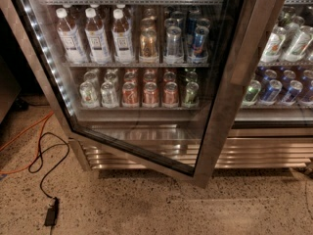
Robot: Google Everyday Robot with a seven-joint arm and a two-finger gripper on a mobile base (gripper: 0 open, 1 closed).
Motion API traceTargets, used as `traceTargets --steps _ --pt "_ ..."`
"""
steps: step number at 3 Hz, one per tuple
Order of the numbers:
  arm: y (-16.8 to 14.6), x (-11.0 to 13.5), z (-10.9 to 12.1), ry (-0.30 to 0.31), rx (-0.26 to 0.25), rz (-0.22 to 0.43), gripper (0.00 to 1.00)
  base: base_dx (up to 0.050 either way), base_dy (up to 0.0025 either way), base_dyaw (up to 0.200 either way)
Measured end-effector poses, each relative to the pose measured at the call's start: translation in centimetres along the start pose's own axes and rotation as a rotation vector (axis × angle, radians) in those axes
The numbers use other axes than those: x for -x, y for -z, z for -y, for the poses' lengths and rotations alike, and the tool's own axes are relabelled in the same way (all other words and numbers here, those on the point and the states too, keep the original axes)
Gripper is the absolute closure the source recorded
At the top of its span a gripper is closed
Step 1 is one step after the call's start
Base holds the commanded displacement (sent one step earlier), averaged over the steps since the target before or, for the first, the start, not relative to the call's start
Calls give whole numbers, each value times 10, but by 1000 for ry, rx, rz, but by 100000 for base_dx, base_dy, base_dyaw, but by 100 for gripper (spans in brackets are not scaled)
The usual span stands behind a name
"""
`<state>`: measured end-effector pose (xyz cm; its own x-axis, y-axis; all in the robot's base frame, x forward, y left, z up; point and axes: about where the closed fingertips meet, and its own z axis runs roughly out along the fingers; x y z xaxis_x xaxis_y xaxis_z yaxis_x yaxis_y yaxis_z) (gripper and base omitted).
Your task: Open left fridge door
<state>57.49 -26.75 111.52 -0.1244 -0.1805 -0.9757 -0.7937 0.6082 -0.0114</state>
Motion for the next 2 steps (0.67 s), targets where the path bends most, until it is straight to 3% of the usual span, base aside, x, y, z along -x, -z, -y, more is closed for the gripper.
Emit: traceTargets --steps 1,2 --pt "-38 -1 -12 -1 193 -16 100 0 0 0" --pt "-57 -8 -31 -29 412 14 100 0 0 0"
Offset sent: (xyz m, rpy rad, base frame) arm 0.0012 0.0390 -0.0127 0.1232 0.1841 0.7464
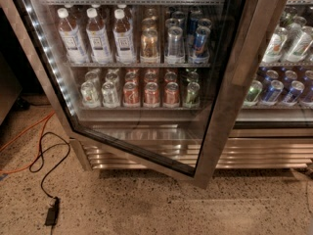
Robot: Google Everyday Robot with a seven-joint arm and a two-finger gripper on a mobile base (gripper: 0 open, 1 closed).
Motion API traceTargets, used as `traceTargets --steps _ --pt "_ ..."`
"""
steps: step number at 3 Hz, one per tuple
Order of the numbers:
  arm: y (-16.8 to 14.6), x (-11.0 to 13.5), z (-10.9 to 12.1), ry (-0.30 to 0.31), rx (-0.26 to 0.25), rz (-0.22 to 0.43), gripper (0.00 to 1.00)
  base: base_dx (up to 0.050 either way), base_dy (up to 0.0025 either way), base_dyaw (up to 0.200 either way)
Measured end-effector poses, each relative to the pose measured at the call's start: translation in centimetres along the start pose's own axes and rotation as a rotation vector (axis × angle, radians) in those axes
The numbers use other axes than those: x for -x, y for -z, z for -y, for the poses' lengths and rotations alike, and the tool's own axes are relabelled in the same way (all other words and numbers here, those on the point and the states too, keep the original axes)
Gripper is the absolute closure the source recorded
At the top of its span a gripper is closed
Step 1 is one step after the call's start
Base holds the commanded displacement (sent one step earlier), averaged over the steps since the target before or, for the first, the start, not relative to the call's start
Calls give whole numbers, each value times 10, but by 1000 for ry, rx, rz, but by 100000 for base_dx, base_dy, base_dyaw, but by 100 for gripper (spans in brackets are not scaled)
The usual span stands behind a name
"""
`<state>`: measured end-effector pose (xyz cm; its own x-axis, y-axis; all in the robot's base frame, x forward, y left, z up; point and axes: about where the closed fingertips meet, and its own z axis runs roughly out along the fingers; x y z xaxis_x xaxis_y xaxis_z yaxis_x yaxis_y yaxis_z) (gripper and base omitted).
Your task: Open left fridge door
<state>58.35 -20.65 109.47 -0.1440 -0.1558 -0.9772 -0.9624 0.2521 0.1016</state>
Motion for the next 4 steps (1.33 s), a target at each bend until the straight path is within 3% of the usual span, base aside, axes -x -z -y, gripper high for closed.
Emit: traceTargets --steps 1,3,4 --pt "2 14 -3 -9 118 137 100 0 0 0" --pt "-4 15 2 -27 112 138 100 0 0 0" --pt "-13 2 9 -91 127 128 100 0 0 0"
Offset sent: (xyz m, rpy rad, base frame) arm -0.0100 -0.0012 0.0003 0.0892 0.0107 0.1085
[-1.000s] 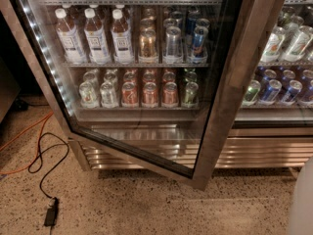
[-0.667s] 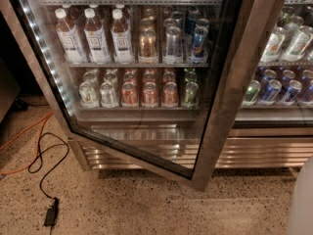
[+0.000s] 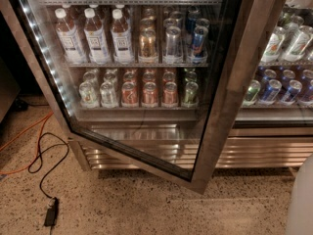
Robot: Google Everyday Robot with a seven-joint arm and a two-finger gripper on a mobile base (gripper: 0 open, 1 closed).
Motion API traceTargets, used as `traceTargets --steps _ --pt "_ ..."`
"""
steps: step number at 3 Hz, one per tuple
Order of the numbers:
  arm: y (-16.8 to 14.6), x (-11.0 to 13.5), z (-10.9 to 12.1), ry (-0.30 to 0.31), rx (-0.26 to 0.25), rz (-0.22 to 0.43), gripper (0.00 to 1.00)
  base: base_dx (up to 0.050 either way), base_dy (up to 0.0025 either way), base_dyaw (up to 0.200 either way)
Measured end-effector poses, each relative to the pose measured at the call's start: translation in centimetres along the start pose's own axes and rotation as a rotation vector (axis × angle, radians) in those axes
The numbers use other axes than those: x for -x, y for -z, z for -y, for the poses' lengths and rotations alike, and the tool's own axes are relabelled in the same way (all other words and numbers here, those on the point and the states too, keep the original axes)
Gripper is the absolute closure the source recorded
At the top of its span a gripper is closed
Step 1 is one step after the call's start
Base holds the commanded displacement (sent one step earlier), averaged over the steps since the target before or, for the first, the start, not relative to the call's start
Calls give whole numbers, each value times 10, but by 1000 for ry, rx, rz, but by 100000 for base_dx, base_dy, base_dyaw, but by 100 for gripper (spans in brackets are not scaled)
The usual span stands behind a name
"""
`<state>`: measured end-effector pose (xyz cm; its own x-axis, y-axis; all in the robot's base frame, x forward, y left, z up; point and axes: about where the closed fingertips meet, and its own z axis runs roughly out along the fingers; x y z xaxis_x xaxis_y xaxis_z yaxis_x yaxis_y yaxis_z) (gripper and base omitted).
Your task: Open left fridge door
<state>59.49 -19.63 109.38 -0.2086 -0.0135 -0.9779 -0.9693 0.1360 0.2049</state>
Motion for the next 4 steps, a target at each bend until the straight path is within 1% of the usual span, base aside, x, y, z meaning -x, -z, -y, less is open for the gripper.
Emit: traceTargets --steps 1,2,3,4 --pt "-4 -12 3 -54 16 3 100 0 0 0" --pt "-5 -24 -1 -98 23 5 100 0 0 0" --pt "-9 -44 -13 -149 44 5 100 0 0 0" --pt "-9 -44 -13 -149 44 5 100 -3440 -245 14380"
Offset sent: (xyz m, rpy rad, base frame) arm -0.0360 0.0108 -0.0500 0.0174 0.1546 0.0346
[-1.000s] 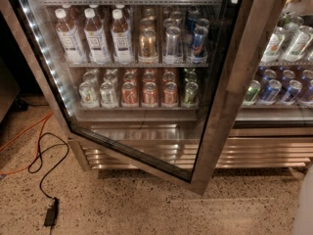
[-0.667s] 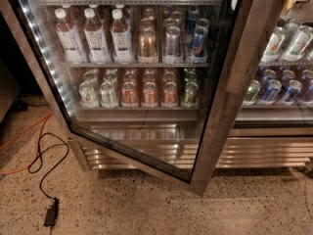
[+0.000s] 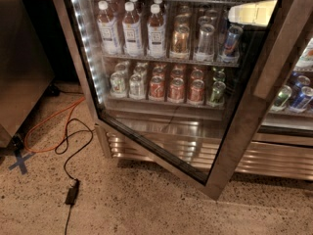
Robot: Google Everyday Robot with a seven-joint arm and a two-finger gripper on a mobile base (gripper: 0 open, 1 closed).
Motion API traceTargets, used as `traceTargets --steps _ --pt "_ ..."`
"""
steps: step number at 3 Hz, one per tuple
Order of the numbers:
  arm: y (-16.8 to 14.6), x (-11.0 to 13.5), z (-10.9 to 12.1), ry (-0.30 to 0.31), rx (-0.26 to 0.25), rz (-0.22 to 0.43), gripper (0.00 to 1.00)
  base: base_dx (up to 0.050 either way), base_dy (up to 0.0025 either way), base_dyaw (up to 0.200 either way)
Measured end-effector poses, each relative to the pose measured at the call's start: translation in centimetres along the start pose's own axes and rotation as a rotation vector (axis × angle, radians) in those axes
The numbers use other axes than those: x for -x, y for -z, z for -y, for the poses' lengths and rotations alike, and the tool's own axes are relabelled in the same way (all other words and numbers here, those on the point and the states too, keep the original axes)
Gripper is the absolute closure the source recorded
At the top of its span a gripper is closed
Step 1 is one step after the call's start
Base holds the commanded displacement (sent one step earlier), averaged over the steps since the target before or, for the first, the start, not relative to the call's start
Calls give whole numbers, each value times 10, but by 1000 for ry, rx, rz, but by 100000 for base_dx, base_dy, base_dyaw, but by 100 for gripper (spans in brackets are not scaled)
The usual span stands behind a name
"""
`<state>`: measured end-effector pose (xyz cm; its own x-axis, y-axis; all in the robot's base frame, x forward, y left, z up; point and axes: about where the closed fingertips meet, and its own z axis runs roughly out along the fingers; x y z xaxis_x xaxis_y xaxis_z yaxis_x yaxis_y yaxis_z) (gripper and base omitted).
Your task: Open left fridge door
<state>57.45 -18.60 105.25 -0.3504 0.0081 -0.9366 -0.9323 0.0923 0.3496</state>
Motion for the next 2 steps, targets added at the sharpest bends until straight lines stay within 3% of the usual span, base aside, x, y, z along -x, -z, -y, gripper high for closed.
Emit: traceTargets --steps 1,2 --pt "0 0 0 0 0 0 100 -3788 242 -12964" --pt "0 0 0 0 0 0 100 -2939 -234 16165"
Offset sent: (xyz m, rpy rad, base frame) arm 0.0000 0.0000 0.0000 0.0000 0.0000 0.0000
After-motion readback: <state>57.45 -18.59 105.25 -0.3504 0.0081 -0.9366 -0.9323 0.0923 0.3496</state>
